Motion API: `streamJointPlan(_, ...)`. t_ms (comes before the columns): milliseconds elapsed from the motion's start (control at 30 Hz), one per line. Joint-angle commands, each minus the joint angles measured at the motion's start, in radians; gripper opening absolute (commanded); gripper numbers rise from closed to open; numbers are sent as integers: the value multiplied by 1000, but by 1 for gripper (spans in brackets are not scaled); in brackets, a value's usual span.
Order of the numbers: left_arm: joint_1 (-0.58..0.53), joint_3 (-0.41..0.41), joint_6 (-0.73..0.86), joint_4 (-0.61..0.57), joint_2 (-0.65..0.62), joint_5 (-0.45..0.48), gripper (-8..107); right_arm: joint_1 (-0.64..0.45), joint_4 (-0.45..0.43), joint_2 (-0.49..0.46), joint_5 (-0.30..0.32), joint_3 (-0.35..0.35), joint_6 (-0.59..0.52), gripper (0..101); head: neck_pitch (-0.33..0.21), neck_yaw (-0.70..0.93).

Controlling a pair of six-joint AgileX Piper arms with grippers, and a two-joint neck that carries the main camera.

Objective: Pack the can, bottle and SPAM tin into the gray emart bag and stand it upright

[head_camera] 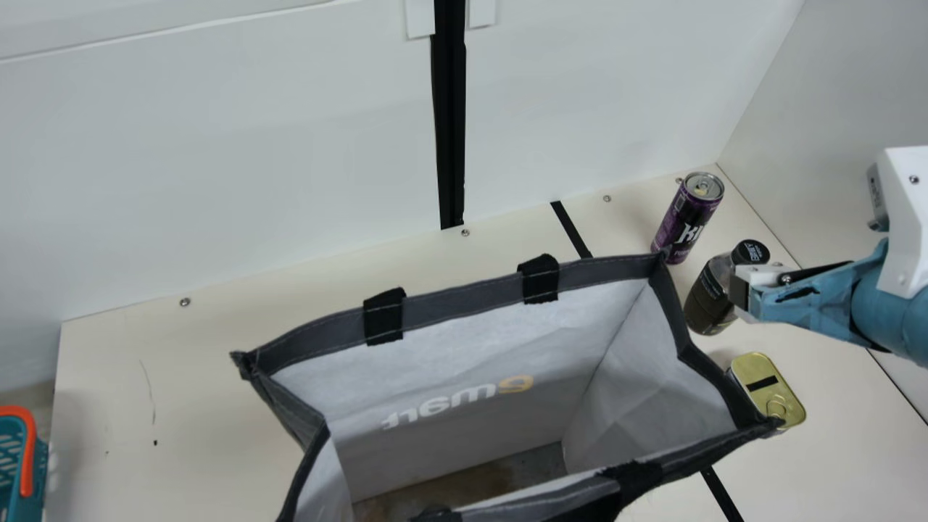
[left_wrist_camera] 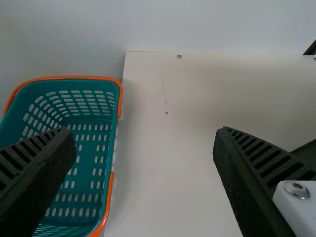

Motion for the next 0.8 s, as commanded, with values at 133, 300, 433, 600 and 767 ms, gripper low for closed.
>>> streamJointPlan(133, 0, 0, 0, 0, 0, 0, 90, 0, 0, 0, 0, 0, 0, 95, -23, -1)
streamJointPlan(300, 0, 0, 0, 0, 0, 0, 90, 0, 0, 0, 0, 0, 0, 95, -23, -1)
streamJointPlan(433, 0, 0, 0, 0, 0, 0, 90, 0, 0, 0, 0, 0, 0, 95, -23, -1)
streamJointPlan(600, -7, 2, -1, -1, 1, -4, 90, 0, 0, 0, 0, 0, 0, 95, -23, -1)
streamJointPlan(767, -33, -6, 2, 7, 7, -17, 90, 0, 0, 0, 0, 0, 0, 95, -23, -1)
